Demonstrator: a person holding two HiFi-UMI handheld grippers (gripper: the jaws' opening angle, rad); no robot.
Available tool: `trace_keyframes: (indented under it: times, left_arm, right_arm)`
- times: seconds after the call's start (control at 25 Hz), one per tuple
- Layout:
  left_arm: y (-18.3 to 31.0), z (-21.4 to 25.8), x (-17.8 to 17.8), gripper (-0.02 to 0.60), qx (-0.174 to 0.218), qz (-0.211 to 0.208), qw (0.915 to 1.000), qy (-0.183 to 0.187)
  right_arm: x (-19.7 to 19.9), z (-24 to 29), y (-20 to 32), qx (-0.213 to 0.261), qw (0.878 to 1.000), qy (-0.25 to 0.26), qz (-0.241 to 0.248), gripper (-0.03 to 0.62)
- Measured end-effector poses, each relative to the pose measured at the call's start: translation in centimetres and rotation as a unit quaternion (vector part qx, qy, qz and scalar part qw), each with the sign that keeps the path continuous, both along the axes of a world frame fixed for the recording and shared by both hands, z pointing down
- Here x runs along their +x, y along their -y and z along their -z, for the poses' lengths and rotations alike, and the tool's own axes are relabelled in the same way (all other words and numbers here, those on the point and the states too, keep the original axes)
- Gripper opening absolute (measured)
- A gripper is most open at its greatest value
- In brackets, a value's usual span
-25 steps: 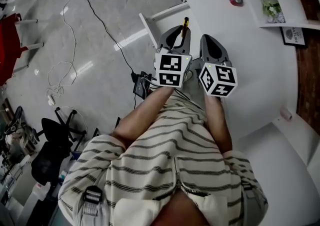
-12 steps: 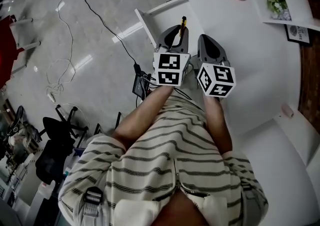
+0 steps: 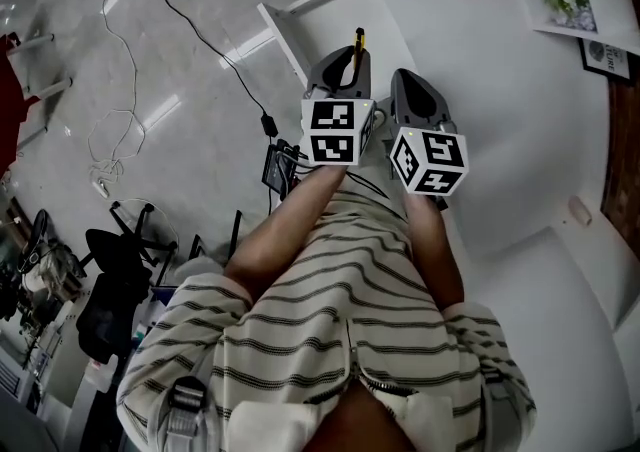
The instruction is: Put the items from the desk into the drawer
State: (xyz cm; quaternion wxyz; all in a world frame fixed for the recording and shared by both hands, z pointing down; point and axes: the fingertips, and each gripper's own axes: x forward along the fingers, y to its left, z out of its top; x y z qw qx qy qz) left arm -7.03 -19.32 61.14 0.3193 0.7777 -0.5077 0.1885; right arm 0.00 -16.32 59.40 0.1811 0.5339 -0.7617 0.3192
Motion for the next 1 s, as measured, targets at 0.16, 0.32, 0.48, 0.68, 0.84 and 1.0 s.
trace_keyframes:
  times: [0.16,0.32,0.48,0.68,0.84,1.0]
  left_arm:
    - [-0.4,-1.8,-0.2,0.066,-0.022,0.005,0.9997,0.002]
    - [-0.9,-3.2,0.0,0.066,-0.047,0.004,0.9989,0.006]
    - [-1.7,-5.4,0.3,0.066,-0.083,0.009,0.9965,0.003]
    - [-1.8,-7.5,-0.1,0.066,-0.107,0.015,0.9941,0.013]
    - [-2.2,-9.4,0.1,0.066,-0.138,0.021,0.9902,0.006]
    - [-2.0,-11.0,0.2,0.066,-0.161,0.032,0.9865,0.001]
  right_arm:
    - [-0.1,-1.4,-0.6,-0.015,1.000,0.000,0.001,0.011]
    - [-0.1,-2.5,-1.3,-0.032,0.999,0.001,0.001,0.011]
    - [0.2,-3.4,-2.1,-0.041,0.999,0.001,-0.002,0.011]
    - [0.5,-4.4,-3.0,-0.052,0.999,0.002,-0.003,0.011]
    - [0.8,-4.8,-3.7,-0.057,0.998,0.003,-0.006,0.011]
    - [1.0,-4.9,-3.8,-0.059,0.998,0.001,-0.009,0.011]
